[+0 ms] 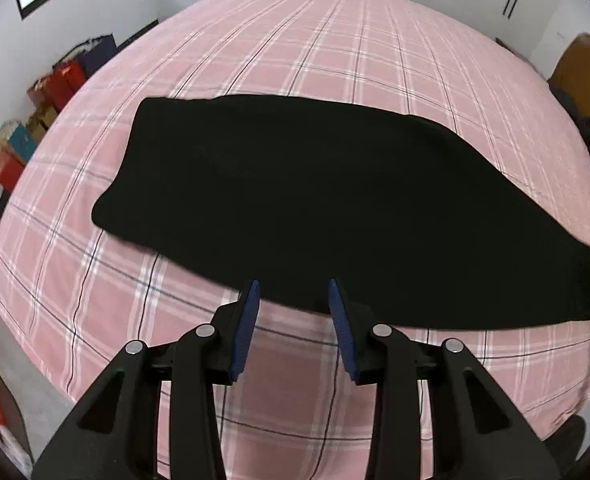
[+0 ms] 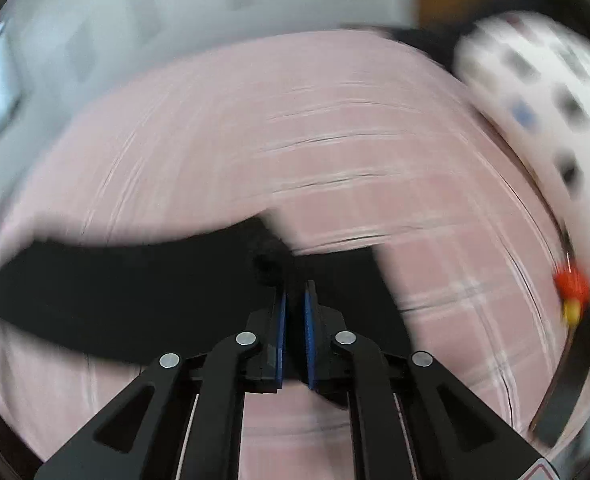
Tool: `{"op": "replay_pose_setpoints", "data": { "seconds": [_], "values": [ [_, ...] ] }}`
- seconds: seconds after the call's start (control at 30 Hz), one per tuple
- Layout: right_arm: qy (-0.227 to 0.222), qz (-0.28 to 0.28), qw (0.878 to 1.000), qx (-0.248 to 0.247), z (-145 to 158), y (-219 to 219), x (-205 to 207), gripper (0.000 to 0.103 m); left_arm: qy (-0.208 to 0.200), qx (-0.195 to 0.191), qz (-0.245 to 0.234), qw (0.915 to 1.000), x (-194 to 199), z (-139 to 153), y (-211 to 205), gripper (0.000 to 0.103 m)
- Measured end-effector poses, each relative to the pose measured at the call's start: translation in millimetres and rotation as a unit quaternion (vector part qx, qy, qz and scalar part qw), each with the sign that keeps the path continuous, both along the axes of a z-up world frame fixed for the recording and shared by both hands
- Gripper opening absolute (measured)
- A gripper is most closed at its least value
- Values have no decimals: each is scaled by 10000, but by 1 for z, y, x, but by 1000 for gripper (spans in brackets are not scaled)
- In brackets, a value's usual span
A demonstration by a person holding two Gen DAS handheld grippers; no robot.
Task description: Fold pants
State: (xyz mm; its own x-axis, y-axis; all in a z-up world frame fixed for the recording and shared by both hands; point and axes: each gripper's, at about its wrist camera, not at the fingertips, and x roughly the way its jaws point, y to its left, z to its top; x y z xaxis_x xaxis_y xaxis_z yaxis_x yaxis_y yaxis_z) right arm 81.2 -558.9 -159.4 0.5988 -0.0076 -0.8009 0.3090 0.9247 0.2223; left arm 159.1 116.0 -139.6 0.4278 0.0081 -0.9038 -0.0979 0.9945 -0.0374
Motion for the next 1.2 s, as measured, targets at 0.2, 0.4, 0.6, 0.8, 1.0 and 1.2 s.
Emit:
{"op": "replay_pose_setpoints", "data": {
  "seconds": [0.2,0.4,0.6,0.8,1.0,1.2],
  "values": [
    [571,-1119,9917,263,-52,-58,-22,21,165,-218,-43,9996,10,-17,-19,37],
    [399,-750,9922,911,-73,-31,-16,62,293,-311,-31,9991,9,-26,-29,37],
    [106,-1227,9860,1126,-56,-37,-2,5,170,-231,2,9996,2,-20,-33,37],
    [255,-1226,9872,983,-34,-33,-24,4,49,-147,145,9998,-3,-15,-10,46],
    [553,-1710,9792,937,-61,-25,-37,17,123,-356,592,9975,-2,-23,25,47],
    [224,-843,9962,-24,-19,74,-51,26,-22,-1001,1463,9842,3,-25,102,52]
  ]
}}
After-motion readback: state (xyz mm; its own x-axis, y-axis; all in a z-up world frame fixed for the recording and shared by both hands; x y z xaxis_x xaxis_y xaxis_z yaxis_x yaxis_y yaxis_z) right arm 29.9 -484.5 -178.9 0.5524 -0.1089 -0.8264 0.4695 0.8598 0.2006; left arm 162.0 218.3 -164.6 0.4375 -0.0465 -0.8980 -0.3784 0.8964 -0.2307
